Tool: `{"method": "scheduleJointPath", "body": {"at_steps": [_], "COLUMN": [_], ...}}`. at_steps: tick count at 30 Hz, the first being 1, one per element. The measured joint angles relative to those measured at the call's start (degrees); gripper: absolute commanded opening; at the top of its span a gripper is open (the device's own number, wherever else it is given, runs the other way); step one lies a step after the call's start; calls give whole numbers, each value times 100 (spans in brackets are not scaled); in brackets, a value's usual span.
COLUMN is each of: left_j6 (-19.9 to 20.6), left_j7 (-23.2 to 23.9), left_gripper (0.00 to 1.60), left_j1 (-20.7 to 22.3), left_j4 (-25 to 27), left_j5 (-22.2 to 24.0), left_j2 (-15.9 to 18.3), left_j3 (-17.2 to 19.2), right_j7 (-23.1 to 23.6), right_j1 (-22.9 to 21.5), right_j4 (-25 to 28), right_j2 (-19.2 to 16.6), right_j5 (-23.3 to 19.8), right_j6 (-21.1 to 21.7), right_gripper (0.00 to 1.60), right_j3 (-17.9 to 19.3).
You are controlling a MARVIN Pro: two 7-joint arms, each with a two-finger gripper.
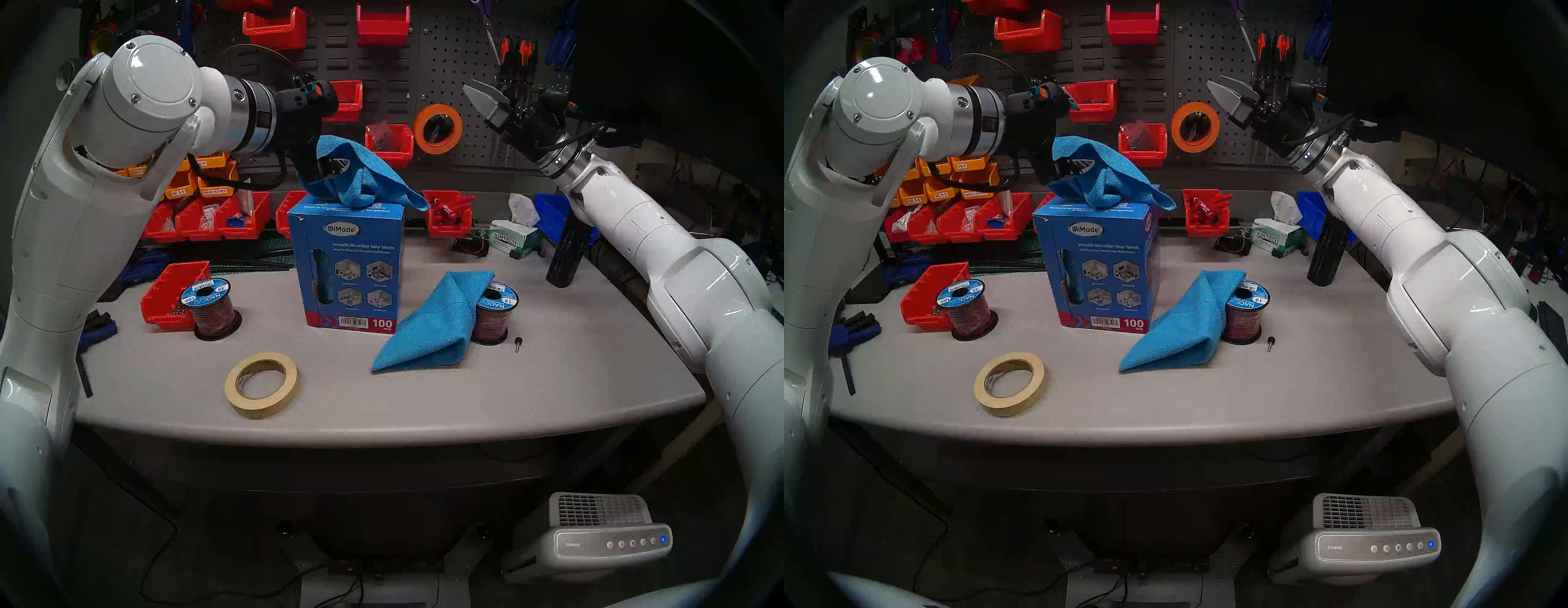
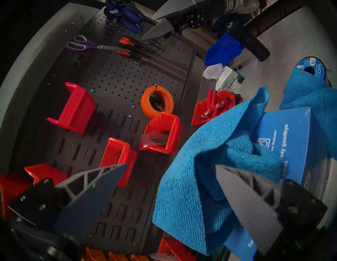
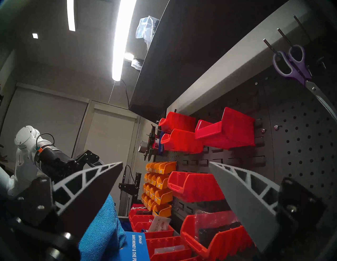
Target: Take out a shop towel
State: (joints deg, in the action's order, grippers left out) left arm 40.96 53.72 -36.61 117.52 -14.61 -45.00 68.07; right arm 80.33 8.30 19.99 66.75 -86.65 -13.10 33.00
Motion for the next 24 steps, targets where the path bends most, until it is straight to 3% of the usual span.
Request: {"method": "scheduleJointPath", "body": {"at_steps": [12, 24], "left_j6": [632, 1245], "left_j7": [-613, -1183], "left_gripper": [160, 160], "left_j1": [-655, -1376], "left_j4": [340, 767], "left_j5": [-181, -319], "left_j2": [38, -154], "left_j3": [327, 503], "right_j7": [-189, -312], "right_j1": [43, 70], "right_j4": [25, 18], "right_j2": [276, 411], "right_j5": [-14, -5], "right_j6": [-588, -1296], "right_gripper": [160, 160], "right_j3": [67, 106]}}
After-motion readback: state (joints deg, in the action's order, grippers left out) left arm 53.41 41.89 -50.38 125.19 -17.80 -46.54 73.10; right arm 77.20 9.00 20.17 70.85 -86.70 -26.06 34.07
